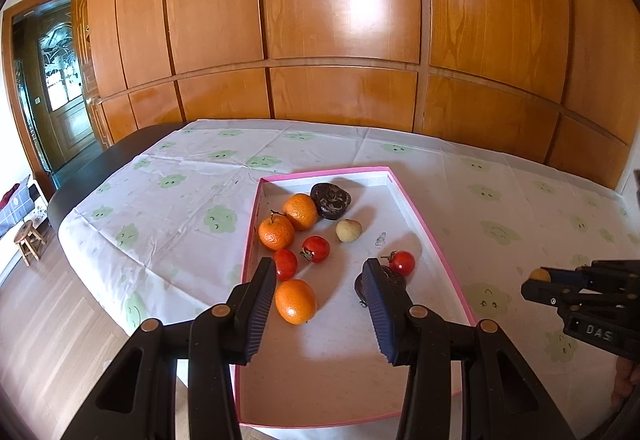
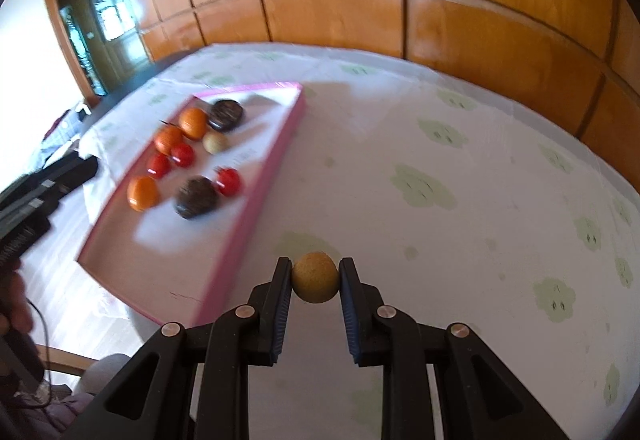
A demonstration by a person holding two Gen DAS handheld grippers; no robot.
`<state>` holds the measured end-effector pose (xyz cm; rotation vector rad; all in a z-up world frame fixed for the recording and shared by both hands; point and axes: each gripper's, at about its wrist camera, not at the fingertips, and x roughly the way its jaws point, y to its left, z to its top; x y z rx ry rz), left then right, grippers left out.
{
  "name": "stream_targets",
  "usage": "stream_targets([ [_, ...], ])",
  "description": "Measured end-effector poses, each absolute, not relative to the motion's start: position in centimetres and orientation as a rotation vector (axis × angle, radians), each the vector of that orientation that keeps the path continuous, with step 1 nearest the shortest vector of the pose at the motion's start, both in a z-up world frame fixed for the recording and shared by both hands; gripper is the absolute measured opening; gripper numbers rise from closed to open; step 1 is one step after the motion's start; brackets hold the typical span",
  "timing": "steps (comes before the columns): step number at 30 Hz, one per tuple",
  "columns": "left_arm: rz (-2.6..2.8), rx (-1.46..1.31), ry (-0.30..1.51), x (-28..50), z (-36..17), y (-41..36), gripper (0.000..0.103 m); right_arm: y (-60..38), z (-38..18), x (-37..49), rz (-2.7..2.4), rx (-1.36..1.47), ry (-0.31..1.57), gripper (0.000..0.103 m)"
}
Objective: Organize fruits
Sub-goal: 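Carry the small tan fruit over the tray and open the right gripper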
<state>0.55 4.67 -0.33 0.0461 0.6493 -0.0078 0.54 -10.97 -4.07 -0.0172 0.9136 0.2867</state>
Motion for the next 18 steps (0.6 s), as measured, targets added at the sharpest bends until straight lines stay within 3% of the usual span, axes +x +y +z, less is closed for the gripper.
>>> stream_targets([
  [18, 0.052, 0.006, 0.673, 0.7, -1.0, 7.2, 0.046, -2.8, -2.5, 1.1, 0.517, -0.098, 0.886, 0.024],
])
